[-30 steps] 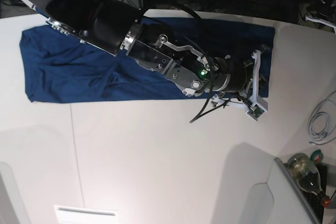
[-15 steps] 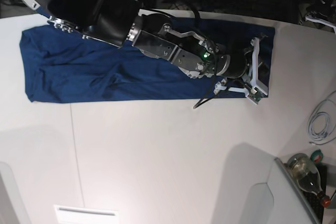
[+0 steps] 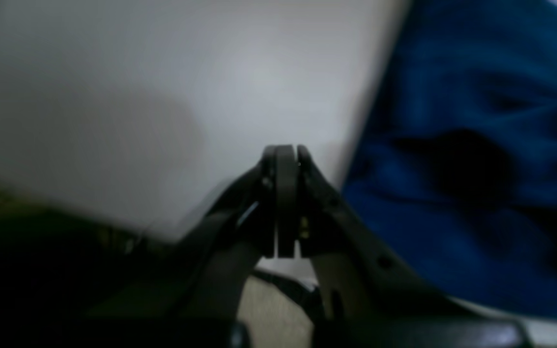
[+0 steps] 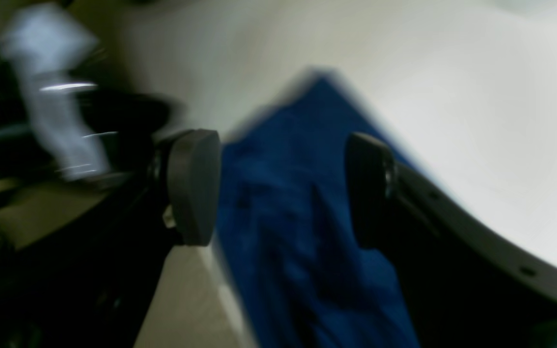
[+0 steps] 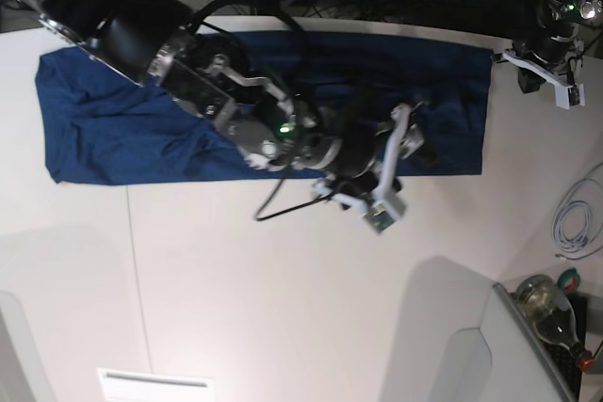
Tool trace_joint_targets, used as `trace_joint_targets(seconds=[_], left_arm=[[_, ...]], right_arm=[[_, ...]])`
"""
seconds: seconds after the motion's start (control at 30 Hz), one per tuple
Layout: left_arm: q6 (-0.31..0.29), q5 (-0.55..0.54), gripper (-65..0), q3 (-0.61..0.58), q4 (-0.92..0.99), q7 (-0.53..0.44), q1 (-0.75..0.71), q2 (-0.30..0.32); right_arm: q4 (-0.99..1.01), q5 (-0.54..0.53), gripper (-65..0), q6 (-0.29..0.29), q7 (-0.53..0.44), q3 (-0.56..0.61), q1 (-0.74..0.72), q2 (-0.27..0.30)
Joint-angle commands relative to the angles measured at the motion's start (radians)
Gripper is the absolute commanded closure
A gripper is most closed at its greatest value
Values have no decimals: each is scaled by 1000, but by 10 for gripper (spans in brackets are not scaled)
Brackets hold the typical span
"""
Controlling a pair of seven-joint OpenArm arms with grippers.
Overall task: Layout the t-shirt on the table in an organized manner, then fold the t-shirt properly
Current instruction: 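Grasp both ends of the folded shirt strip with both grippers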
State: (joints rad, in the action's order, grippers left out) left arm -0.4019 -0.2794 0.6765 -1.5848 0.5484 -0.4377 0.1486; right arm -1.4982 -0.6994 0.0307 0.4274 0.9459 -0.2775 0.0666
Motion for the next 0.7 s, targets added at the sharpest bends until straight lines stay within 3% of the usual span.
trace_joint_targets(seconds=[0.0, 0.1, 0.23, 0.33, 0.67], left_arm=[[-39, -5, -49, 9, -38, -12, -8, 1], [-160, -5, -331, 13, -64, -12, -13, -28], [-233, -5, -629, 10, -9, -12, 20, -27], [-296, -5, -650, 15, 67, -12, 76, -24], [-296, 4, -650, 27, 291, -12, 238, 36]], right_arm=[[-54, -10, -381, -13, -22, -29, 7, 8], [-129, -10, -381, -13, -22, -110, 62, 81], [-152, -10, -381, -13, -15, -149, 100, 135], [-144, -12, -381, -13, -15, -146, 108, 160], [-147, -12, -378, -13, -15, -144, 134, 164]])
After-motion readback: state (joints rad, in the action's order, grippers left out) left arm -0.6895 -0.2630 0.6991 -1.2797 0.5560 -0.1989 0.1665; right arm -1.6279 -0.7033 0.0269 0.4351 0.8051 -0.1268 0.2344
